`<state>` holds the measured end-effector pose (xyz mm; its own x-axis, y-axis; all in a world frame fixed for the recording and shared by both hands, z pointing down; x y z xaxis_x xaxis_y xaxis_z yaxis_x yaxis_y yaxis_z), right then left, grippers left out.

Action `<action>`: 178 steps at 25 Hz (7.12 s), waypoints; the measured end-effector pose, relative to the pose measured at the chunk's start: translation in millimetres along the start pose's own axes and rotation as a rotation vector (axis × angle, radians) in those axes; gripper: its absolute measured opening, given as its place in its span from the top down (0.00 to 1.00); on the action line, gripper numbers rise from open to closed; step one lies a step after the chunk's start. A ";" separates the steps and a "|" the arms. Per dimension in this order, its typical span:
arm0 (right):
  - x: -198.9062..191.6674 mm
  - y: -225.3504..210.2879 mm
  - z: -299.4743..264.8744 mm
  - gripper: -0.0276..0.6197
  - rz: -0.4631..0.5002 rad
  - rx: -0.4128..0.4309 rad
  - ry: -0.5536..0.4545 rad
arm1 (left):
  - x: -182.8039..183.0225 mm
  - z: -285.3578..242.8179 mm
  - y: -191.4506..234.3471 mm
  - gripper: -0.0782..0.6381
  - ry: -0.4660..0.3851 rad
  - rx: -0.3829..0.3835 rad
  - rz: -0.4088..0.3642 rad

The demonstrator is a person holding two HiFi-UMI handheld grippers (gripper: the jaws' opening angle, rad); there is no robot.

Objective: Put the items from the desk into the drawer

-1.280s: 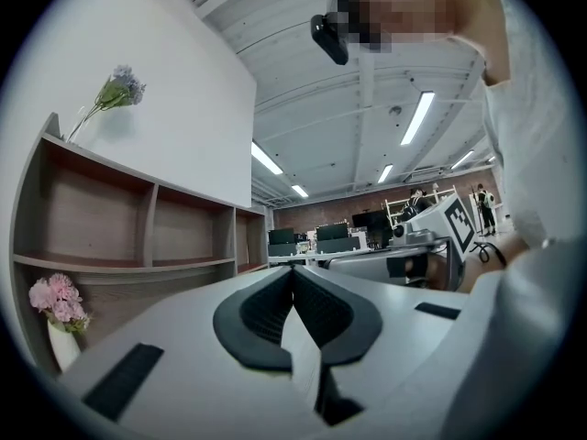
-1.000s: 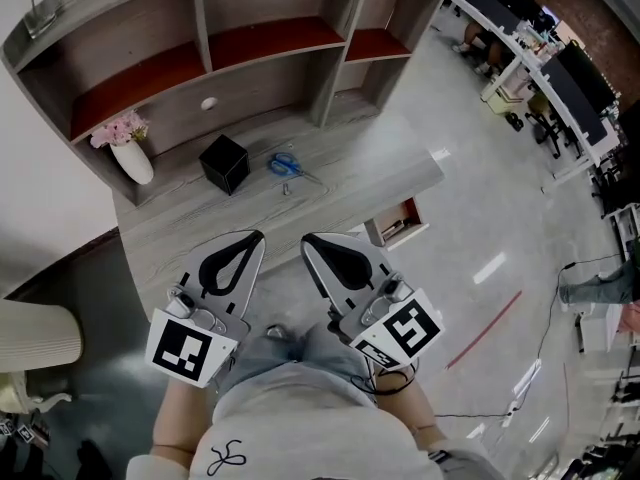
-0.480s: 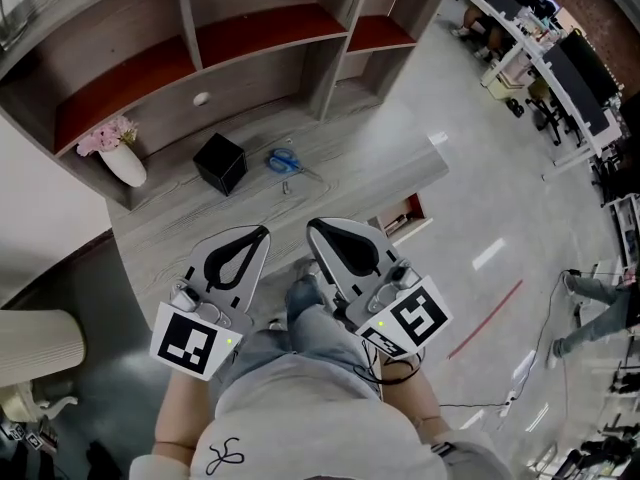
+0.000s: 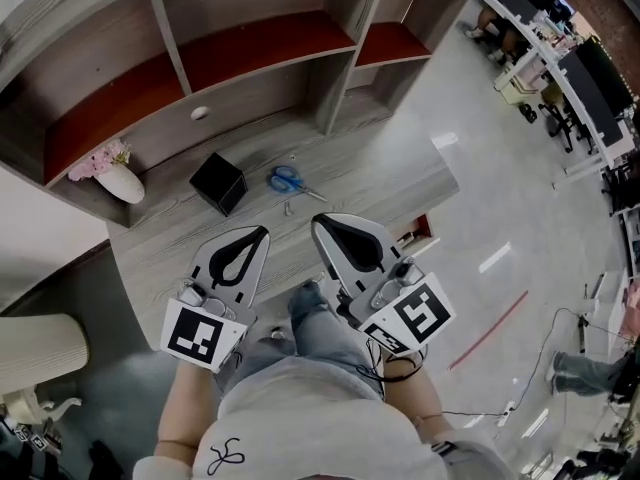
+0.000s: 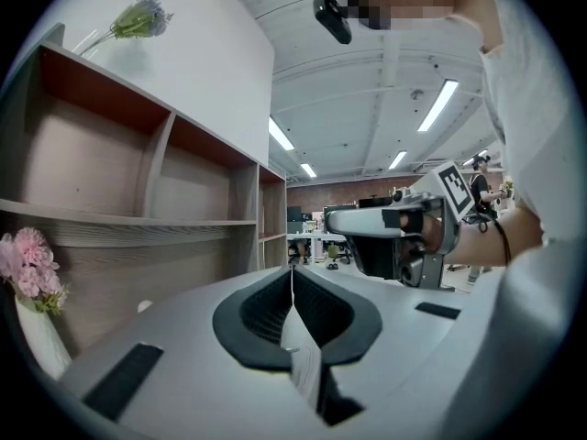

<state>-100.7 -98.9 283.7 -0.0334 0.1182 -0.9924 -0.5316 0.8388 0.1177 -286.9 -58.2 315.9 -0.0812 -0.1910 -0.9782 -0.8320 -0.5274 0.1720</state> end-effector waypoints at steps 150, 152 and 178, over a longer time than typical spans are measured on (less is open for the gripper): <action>-3.9 -83.0 247.8 0.95 0.055 -0.321 0.106 | -6.7 -149.3 -222.3 0.84 -0.029 -0.354 -0.047; -6.2 -94.1 258.8 0.95 0.055 -0.318 0.109 | -8.3 -159.7 -233.3 0.84 -0.034 -0.357 -0.045; -77.2 -203.0 307.5 0.95 -0.020 -0.191 0.127 | -105.8 -264.9 -278.1 0.84 0.027 -0.240 -0.053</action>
<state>270.0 -114.8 347.1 -0.1215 0.0248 -0.9923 -0.6834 0.7229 0.1017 98.5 -110.6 402.3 -0.0231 -0.1781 -0.9837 -0.6805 -0.7181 0.1460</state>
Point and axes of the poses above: the fingertips, and each gripper's own axes: z backward along the fingers, y to its left, x out of its top, the point moved 9 cm from there along z, backward along the fingers, and after that the axes turned 11 degrees about z, right-handed, at the moved point
